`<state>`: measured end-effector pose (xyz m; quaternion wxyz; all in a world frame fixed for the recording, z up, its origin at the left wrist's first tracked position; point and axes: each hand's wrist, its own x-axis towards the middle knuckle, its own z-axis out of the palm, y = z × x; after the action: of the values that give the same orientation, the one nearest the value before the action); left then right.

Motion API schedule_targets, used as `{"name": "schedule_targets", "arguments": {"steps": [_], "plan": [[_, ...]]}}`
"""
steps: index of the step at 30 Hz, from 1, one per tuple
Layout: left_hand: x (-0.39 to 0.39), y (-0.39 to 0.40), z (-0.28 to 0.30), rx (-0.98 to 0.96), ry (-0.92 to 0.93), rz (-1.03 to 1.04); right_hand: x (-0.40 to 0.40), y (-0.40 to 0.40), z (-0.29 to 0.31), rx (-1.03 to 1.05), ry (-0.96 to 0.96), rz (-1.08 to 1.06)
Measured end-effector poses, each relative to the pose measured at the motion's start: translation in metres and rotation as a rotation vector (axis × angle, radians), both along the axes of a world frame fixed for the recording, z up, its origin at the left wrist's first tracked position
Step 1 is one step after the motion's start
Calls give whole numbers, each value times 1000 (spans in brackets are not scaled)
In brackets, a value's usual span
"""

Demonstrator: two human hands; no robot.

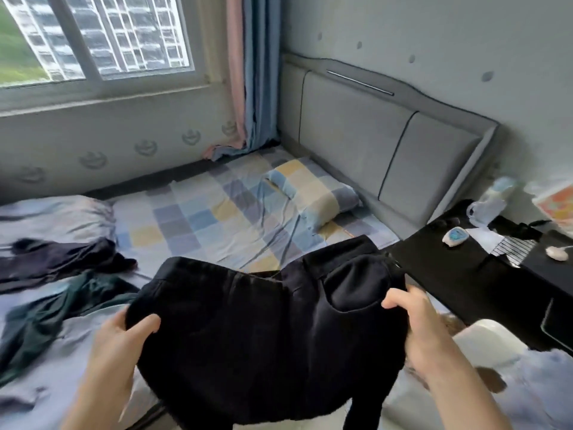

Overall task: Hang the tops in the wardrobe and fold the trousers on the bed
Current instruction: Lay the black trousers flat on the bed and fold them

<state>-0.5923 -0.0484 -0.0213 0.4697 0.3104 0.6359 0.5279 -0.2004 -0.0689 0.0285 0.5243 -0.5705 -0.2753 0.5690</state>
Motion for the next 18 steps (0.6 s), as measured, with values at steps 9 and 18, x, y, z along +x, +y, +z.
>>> {"name": "schedule_targets", "arguments": {"steps": [9, 18], "plan": [[-154, 97, -7, -23, 118, 47, -89, 140, 26, 99, -122, 81], [-181, 197, 34, 145, 372, -25, -117, 262, 33, 191, -271, 85]]}}
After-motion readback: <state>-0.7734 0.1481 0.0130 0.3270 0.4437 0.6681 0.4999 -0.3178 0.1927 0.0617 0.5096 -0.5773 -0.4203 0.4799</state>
